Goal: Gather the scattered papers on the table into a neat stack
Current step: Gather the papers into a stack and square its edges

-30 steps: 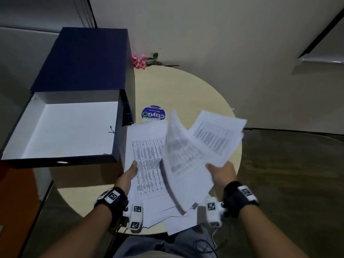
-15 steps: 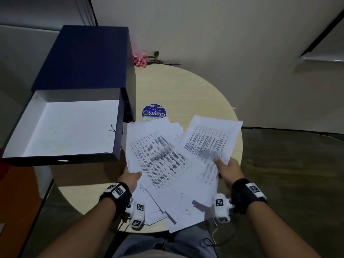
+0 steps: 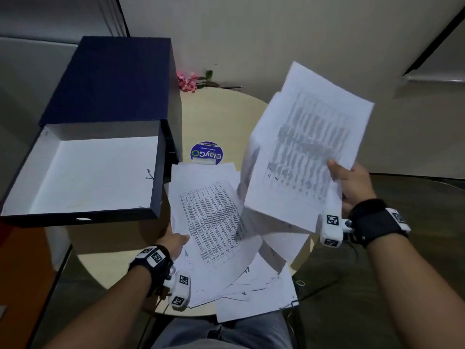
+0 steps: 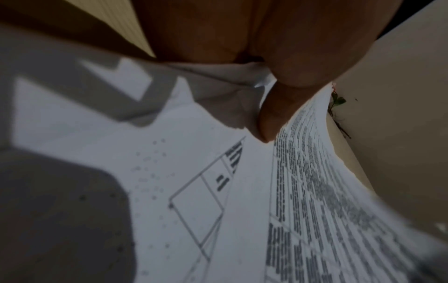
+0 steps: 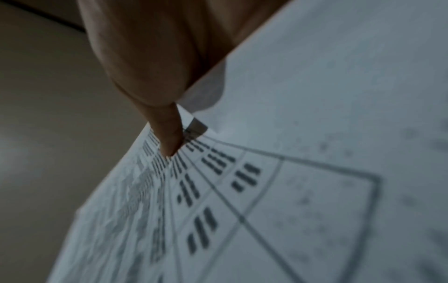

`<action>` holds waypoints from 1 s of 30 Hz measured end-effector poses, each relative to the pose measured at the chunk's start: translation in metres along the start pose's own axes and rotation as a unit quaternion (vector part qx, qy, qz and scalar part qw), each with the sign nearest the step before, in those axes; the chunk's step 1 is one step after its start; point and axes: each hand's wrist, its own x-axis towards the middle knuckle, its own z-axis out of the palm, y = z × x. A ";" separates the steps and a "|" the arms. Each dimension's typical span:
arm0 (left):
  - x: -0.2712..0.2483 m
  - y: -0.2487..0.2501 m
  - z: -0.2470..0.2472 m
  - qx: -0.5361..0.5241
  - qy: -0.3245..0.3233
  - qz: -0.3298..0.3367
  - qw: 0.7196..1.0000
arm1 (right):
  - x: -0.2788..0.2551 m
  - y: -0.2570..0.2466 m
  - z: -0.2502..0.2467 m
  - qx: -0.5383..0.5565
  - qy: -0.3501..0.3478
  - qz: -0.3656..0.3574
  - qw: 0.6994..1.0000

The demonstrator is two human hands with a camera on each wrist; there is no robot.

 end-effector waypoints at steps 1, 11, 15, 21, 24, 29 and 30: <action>-0.004 0.004 0.001 -0.023 -0.019 -0.029 0.999 | -0.001 0.006 0.009 -0.013 -0.022 0.009 1.000; -0.088 0.051 -0.009 -0.130 -0.081 -0.033 0.988 | -0.042 0.128 0.116 -0.232 -0.145 0.127 0.953; -0.097 0.052 -0.014 -0.103 -0.062 -0.031 0.992 | -0.039 0.137 0.126 -0.150 -0.183 0.138 0.962; -0.104 0.057 -0.021 -0.133 -0.127 -0.031 0.983 | -0.026 0.147 0.085 -0.434 -0.078 0.086 0.894; -0.105 0.056 -0.022 -0.100 -0.138 -0.026 0.985 | -0.027 0.157 0.067 -0.481 0.024 0.097 0.871; -0.107 0.059 -0.022 -0.071 -0.098 -0.043 0.992 | -0.012 0.150 0.034 -0.425 0.136 0.092 0.890; -0.113 0.063 -0.021 -0.061 -0.077 -0.050 0.994 | -0.007 0.147 0.029 -0.403 0.139 0.078 0.901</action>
